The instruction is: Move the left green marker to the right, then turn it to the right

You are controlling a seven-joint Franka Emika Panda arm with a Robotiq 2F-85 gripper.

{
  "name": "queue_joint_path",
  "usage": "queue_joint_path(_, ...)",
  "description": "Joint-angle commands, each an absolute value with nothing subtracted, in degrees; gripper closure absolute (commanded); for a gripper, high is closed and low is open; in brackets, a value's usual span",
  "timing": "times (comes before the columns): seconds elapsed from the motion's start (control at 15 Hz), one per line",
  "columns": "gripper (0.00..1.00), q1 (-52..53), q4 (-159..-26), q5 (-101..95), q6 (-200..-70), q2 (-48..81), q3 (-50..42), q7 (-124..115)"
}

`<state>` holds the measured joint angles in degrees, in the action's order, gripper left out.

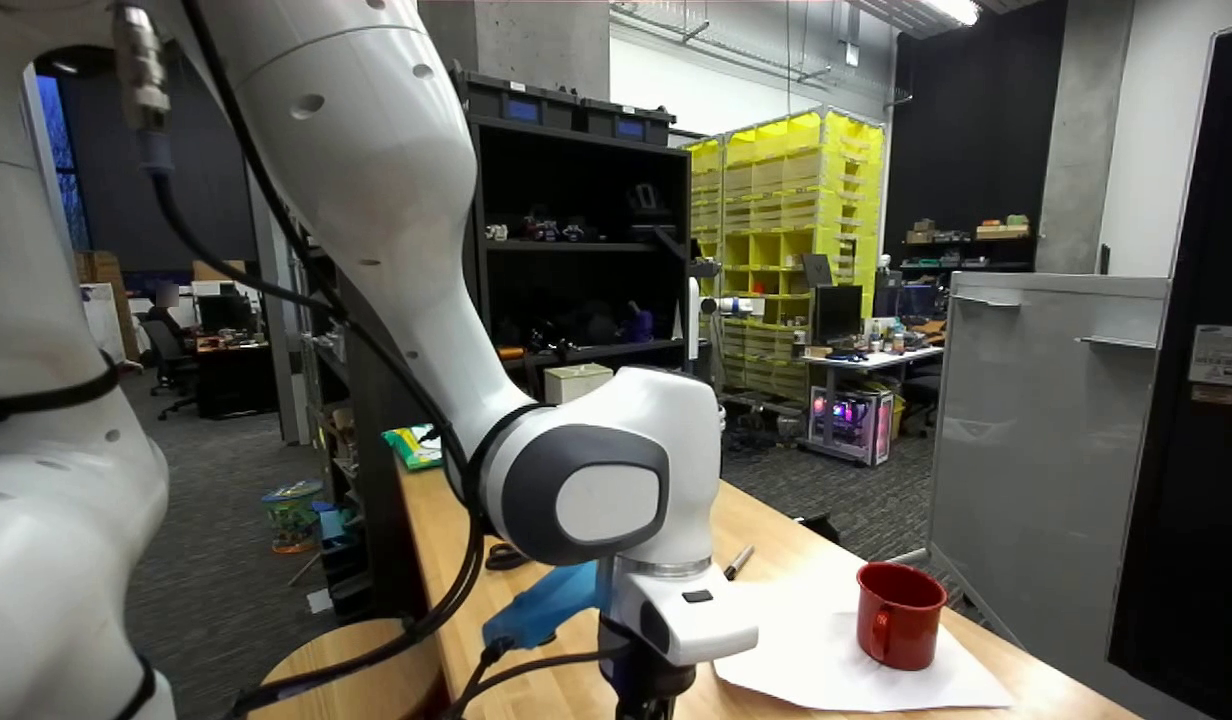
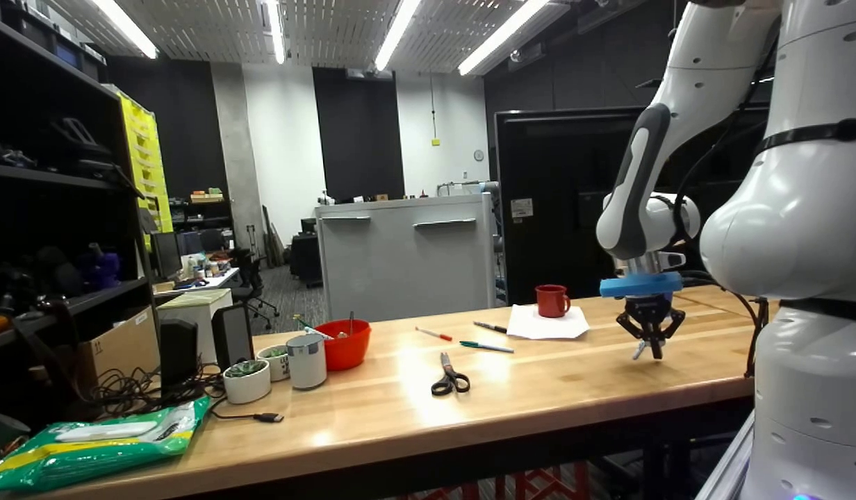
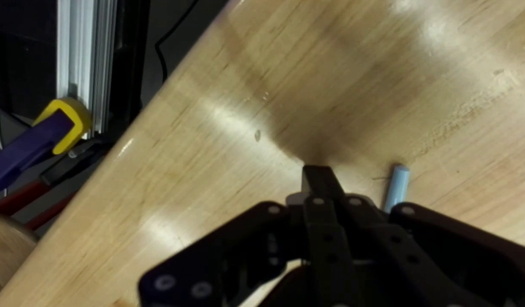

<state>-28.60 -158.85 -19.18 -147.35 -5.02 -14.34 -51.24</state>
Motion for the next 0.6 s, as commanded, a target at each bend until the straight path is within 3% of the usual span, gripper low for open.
queue_joint_path(0.0, 1.00, -27.00, -158.80, -20.40, -149.63, -3.60, -15.99, -51.72)
queue_joint_path(0.53, 1.00, -25.60, -159.17, -20.67, -151.87, -2.39, -17.22, -51.73)
